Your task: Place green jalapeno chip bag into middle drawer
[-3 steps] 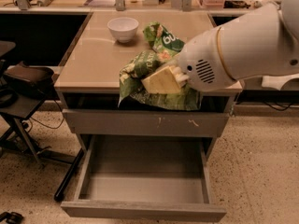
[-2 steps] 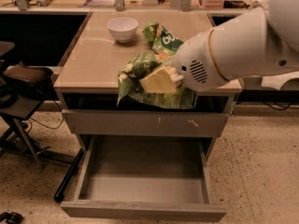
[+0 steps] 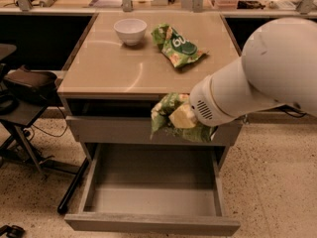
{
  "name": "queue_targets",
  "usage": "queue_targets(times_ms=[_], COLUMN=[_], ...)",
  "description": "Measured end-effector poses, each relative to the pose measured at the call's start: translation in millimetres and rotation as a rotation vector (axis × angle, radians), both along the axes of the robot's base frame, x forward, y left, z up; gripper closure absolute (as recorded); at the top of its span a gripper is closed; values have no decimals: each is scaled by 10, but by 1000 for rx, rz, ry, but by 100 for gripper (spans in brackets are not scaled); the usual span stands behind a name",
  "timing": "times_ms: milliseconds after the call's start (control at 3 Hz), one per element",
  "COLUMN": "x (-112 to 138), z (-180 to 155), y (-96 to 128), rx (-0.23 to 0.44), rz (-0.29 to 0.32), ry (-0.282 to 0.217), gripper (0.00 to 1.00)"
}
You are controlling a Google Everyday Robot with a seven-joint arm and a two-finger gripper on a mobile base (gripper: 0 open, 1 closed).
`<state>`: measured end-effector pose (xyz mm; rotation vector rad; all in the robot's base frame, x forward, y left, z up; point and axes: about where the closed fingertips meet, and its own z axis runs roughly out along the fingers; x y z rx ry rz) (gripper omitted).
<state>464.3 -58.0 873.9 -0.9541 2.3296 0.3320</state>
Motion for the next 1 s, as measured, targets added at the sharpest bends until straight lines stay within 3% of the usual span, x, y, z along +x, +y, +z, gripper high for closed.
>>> queue_targets(times_ms=[333, 667, 1000], x=[62, 62, 58], z=[-98, -98, -354], y=[-185, -187, -259], rx=[-73, -74, -69], rz=[-50, -51, -79], ry=[-5, -6, 23], gripper=[100, 100, 100])
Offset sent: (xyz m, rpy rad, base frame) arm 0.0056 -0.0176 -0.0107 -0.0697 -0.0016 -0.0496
